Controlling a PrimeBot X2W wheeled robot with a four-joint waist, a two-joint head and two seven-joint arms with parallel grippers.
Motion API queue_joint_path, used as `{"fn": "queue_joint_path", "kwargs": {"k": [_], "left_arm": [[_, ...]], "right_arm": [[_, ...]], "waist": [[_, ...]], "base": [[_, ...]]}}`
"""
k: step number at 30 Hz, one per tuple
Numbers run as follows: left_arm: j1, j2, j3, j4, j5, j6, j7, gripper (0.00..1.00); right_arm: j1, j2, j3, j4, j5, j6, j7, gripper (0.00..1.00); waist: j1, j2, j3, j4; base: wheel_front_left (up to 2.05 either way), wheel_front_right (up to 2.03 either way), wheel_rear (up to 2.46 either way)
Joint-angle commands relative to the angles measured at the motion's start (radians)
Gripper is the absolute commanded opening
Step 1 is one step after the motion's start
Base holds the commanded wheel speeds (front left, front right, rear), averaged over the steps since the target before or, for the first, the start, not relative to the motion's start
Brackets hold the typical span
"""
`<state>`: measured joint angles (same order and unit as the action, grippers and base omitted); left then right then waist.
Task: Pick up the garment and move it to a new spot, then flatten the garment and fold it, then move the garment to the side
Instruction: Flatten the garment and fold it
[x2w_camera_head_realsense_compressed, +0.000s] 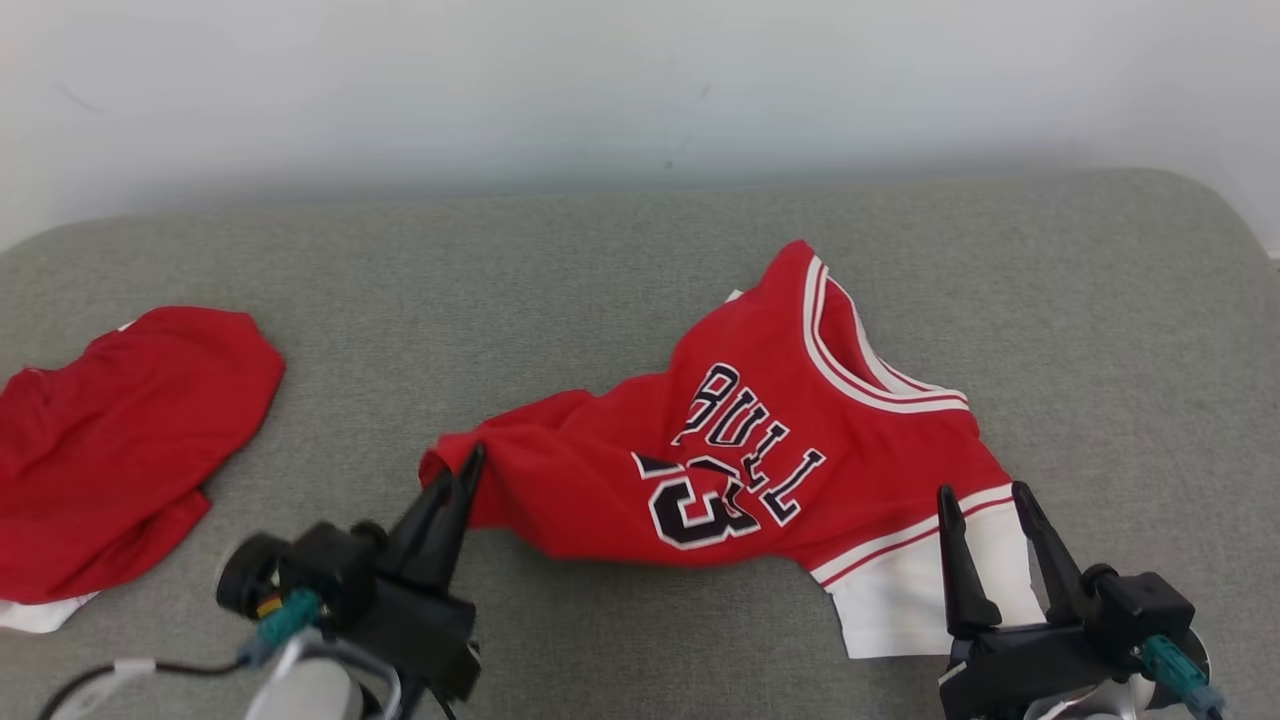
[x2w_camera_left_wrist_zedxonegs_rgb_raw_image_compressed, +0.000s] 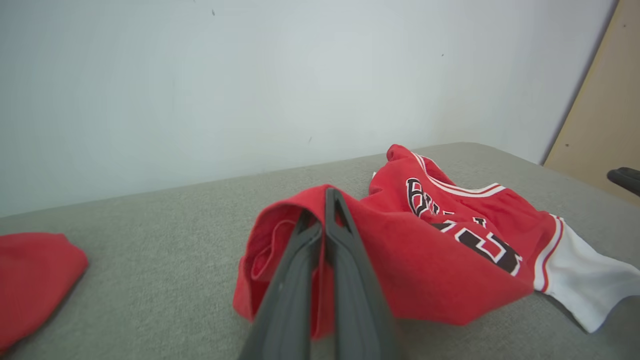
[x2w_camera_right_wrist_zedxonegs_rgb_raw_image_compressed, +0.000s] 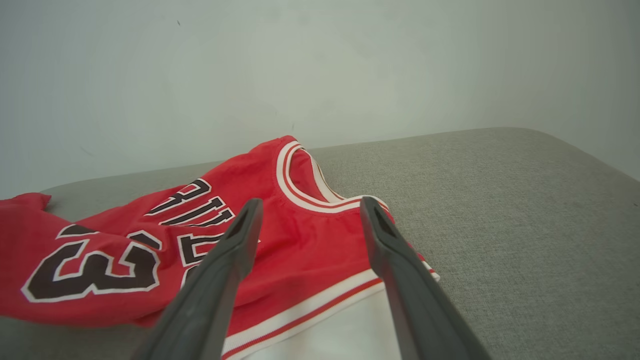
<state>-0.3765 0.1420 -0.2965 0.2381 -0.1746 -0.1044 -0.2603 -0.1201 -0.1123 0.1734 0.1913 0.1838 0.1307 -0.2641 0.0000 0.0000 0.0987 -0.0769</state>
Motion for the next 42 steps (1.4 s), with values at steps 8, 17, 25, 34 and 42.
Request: {"fn": "queue_joint_path", "kwargs": {"k": [8,17,25,34,42], "left_arm": [[-0.167,0.075,-0.038,0.047,-0.018,-0.021,0.049,0.0],[-0.331,0.149,-0.088,0.239,-0.103,-0.024,0.049,0.0],[-0.425,0.155,-0.062,0.448,-0.148,-0.024,0.003,0.84],[-0.349,0.103,-0.01,0.404,-0.121,-0.01,-0.005,1.0],[-0.186,0.047,0.054,0.205,-0.085,0.002,-0.005,1.0]], "right_arm": [[-0.054,0.016,0.007,0.007,0.004,0.0,-0.001,1.0],[-0.117,0.04,0.021,0.033,0.014,0.0,-0.001,1.0],[-0.134,0.051,0.015,0.057,0.013,0.0,-0.001,1.0],[-0.117,0.047,-0.001,0.07,-0.001,0.0,-0.001,1.0],[-0.089,0.028,-0.009,0.072,0.001,0.0,-0.001,1.0]], "waist": [[0.0,0.0,0.044,-0.066],[0.0,0.0,0.108,-0.155],[0.0,0.0,0.125,-0.184],[0.0,0.0,0.105,-0.127],[0.0,0.0,0.085,-0.063]], "base": [[0.0,0.0,0.0],[0.0,0.0,0.0],[0.0,0.0,0.0],[0.0,0.0,0.0],[0.0,0.0,0.0]]}}
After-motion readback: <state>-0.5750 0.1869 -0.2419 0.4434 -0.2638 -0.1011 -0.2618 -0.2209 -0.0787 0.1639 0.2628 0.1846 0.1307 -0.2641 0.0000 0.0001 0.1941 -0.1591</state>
